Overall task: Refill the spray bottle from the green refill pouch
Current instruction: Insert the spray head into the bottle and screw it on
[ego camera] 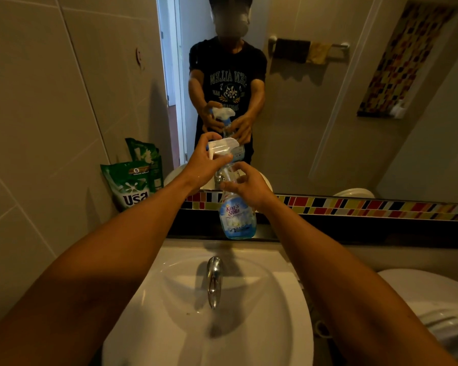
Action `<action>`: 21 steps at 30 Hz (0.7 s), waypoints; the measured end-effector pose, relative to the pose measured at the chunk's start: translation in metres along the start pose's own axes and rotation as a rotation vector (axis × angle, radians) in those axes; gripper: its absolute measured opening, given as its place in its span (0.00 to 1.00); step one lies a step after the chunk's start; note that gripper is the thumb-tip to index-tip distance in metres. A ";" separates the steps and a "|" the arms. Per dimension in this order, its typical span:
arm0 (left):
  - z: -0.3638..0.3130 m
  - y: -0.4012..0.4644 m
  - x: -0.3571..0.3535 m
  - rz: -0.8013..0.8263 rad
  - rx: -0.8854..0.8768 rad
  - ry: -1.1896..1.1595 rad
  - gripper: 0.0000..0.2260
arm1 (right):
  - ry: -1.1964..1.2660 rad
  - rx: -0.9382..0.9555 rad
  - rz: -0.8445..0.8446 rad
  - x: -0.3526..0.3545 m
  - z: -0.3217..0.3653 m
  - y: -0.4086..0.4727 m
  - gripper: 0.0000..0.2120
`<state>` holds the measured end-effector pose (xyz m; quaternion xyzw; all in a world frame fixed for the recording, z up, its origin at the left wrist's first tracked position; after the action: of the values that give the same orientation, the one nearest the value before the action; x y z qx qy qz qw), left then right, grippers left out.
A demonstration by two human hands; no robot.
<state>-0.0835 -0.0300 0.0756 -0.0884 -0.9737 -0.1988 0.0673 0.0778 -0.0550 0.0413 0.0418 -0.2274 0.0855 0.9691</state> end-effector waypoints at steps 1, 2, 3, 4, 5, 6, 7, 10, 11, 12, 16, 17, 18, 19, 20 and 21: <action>0.000 -0.001 -0.001 -0.006 -0.017 -0.005 0.23 | -0.002 0.004 0.002 0.000 0.001 0.000 0.26; 0.000 -0.001 -0.001 -0.013 -0.031 0.000 0.23 | -0.002 0.005 0.005 -0.001 0.001 0.000 0.26; 0.000 -0.001 -0.001 -0.017 -0.035 0.010 0.23 | -0.001 0.004 0.005 -0.001 0.001 0.000 0.26; 0.000 0.000 -0.001 -0.016 -0.026 0.013 0.23 | 0.004 0.003 0.002 0.000 0.000 -0.001 0.26; 0.000 0.000 -0.001 -0.016 -0.011 0.016 0.23 | 0.014 0.003 -0.003 0.000 0.000 -0.001 0.26; -0.001 0.000 -0.001 -0.016 0.001 0.016 0.24 | 0.025 0.006 -0.004 0.001 -0.001 0.000 0.26; -0.001 0.001 -0.001 -0.014 0.001 0.011 0.25 | 0.032 0.008 -0.003 0.002 0.000 0.000 0.26; 0.002 0.001 -0.001 -0.008 -0.032 0.000 0.27 | 0.031 0.011 0.014 0.003 0.004 0.000 0.25; 0.002 0.001 0.000 -0.005 -0.030 0.007 0.27 | 0.030 0.008 0.017 0.004 0.004 0.000 0.25; 0.002 0.002 0.001 0.002 -0.016 0.008 0.26 | 0.031 0.006 0.016 0.005 0.004 0.000 0.25; 0.000 0.005 0.003 0.014 0.024 -0.006 0.25 | 0.040 0.004 0.010 0.005 0.000 0.002 0.28; 0.000 0.005 0.002 0.010 0.010 -0.012 0.24 | 0.035 0.008 0.011 0.005 0.001 0.002 0.27; 0.001 0.004 0.002 0.003 -0.008 -0.016 0.24 | 0.037 0.010 0.014 0.004 0.002 0.002 0.27; 0.002 0.005 0.001 -0.004 -0.024 -0.011 0.23 | 0.043 0.011 0.017 0.003 0.002 0.002 0.27; 0.002 0.004 0.001 -0.012 -0.032 -0.008 0.23 | 0.044 0.009 0.018 0.003 0.003 0.002 0.26; 0.003 0.005 0.001 -0.016 -0.032 -0.006 0.23 | 0.044 0.006 0.016 0.003 0.003 0.002 0.25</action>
<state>-0.0838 -0.0247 0.0752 -0.0822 -0.9713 -0.2146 0.0614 0.0788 -0.0530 0.0455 0.0412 -0.2061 0.0950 0.9730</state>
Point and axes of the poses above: each hand's wrist, its own y-axis towards the middle knuckle, its own x-axis out of the back of the hand, z = x × y, the point moved 1 cm from there along y, towards the middle knuckle, and after that the axes turned 3 degrees about z, right-handed, at the moved point
